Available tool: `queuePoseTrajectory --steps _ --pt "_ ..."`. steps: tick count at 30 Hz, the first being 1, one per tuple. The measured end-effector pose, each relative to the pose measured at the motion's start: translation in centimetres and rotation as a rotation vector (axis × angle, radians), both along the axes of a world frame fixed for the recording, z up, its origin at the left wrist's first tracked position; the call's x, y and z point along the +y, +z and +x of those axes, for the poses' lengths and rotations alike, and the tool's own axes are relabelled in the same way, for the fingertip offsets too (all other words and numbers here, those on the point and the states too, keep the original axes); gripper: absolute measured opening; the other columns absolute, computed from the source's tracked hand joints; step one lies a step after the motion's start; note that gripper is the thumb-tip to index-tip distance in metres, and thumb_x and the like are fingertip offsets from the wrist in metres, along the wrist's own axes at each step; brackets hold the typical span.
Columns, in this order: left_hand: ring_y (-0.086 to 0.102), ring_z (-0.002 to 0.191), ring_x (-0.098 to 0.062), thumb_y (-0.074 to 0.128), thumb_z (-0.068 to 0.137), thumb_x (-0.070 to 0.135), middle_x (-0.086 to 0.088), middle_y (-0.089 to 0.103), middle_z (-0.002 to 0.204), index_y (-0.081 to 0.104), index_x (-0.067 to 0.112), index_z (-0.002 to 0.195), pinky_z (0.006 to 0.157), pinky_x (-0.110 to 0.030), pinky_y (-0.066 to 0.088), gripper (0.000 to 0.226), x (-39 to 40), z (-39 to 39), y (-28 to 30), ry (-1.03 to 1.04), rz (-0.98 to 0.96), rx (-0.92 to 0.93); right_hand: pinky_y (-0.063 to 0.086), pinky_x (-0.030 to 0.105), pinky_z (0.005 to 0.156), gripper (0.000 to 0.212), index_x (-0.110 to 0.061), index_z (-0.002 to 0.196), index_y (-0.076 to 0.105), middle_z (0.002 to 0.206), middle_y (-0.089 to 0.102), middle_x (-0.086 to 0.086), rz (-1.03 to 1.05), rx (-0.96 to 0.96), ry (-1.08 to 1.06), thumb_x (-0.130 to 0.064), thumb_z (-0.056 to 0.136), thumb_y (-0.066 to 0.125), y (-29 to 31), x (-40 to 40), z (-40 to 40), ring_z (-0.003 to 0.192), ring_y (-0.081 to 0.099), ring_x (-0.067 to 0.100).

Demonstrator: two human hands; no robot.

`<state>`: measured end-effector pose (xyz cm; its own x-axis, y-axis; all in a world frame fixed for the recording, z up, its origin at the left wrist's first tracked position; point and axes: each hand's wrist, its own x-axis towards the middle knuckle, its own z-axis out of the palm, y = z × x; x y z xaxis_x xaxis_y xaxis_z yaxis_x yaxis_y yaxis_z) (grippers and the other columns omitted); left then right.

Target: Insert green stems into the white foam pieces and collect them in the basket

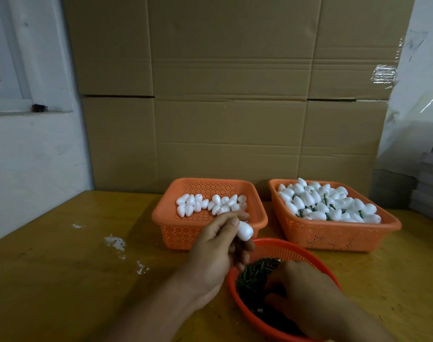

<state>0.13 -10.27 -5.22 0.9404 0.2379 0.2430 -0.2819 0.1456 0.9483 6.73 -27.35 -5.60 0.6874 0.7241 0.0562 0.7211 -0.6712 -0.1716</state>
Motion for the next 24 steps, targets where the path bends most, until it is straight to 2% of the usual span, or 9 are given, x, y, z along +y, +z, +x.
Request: queuePoseTrajectory --steps 7,10,13,16,18,20,22,24 --pt "0.056 0.057 -0.017 0.048 0.101 0.033 -0.011 0.063 0.072 0.064 0.009 0.102 0.050 -0.025 0.043 0.029 -0.1 -0.2 0.4 -0.015 -0.131 0.081 0.052 0.034 0.075 0.019 -0.024 0.088 0.067 0.085 0.068 -0.006 0.170 -0.098 -0.086 -0.039 0.094 0.057 -0.3 0.2 0.4 0.081 0.062 0.011" --pt "0.056 0.055 -0.016 0.052 0.098 0.036 -0.010 0.063 0.070 0.065 0.010 0.100 0.048 -0.024 0.042 0.030 -0.1 -0.3 0.5 -0.025 -0.173 0.109 0.051 0.036 0.070 0.015 -0.024 0.087 0.064 0.077 0.066 -0.007 0.361 -0.106 -0.090 -0.035 0.096 0.058 -0.1 0.3 0.5 0.073 0.062 0.011" --pt "0.055 0.054 -0.016 0.054 0.096 0.038 -0.010 0.063 0.069 0.066 0.011 0.098 0.048 -0.023 0.041 0.029 -0.1 -0.4 0.6 -0.031 -0.195 0.133 0.048 0.034 0.058 0.010 -0.026 0.087 0.058 0.066 0.063 -0.007 0.583 -0.072 -0.066 -0.027 0.097 0.059 0.1 0.3 0.1 0.063 0.061 0.009" --pt "0.054 0.052 -0.016 0.055 0.095 0.038 -0.010 0.063 0.068 0.064 0.009 0.096 0.046 -0.023 0.040 0.031 -0.2 -0.5 0.6 -0.034 -0.193 0.138 0.046 0.033 0.054 0.014 -0.028 0.085 0.056 0.073 0.067 -0.012 0.723 -0.060 -0.017 -0.021 0.096 0.060 0.2 0.4 -0.2 0.058 0.062 0.006" --pt "0.054 0.051 -0.016 0.055 0.095 0.038 -0.010 0.062 0.067 0.063 0.008 0.097 0.045 -0.023 0.039 0.031 -0.2 -0.5 0.7 -0.034 -0.197 0.140 0.047 0.029 0.056 0.012 -0.032 0.086 0.058 0.080 0.067 -0.021 0.759 -0.069 0.009 -0.024 0.094 0.060 0.4 0.4 -0.5 0.058 0.062 0.005" --pt "0.053 0.052 -0.016 0.055 0.097 0.037 -0.009 0.062 0.067 0.062 0.007 0.099 0.045 -0.023 0.039 0.031 -0.3 -0.5 0.7 -0.034 -0.198 0.148 0.050 0.028 0.058 0.004 -0.036 0.091 0.061 0.080 0.067 -0.021 0.776 -0.058 0.018 -0.033 0.090 0.064 0.5 0.4 -0.6 0.059 0.063 0.004" --pt "0.053 0.051 -0.016 0.053 0.099 0.036 -0.009 0.061 0.066 0.063 0.007 0.100 0.045 -0.023 0.039 0.031 -0.3 -0.5 0.7 -0.029 -0.199 0.159 0.052 0.026 0.056 0.016 -0.038 0.096 0.062 0.076 0.068 -0.015 0.814 0.002 0.014 -0.046 0.083 0.067 0.7 0.2 -0.7 0.058 0.063 0.005" --pt "0.052 0.050 -0.016 0.053 0.100 0.037 -0.009 0.061 0.065 0.064 0.007 0.099 0.045 -0.023 0.038 0.032 -0.3 -0.5 0.7 -0.018 -0.201 0.170 0.049 0.021 0.049 0.020 -0.036 0.087 0.064 0.068 0.067 -0.007 0.906 0.089 0.022 -0.050 0.074 0.070 1.0 0.2 -0.9 0.054 0.061 0.007"
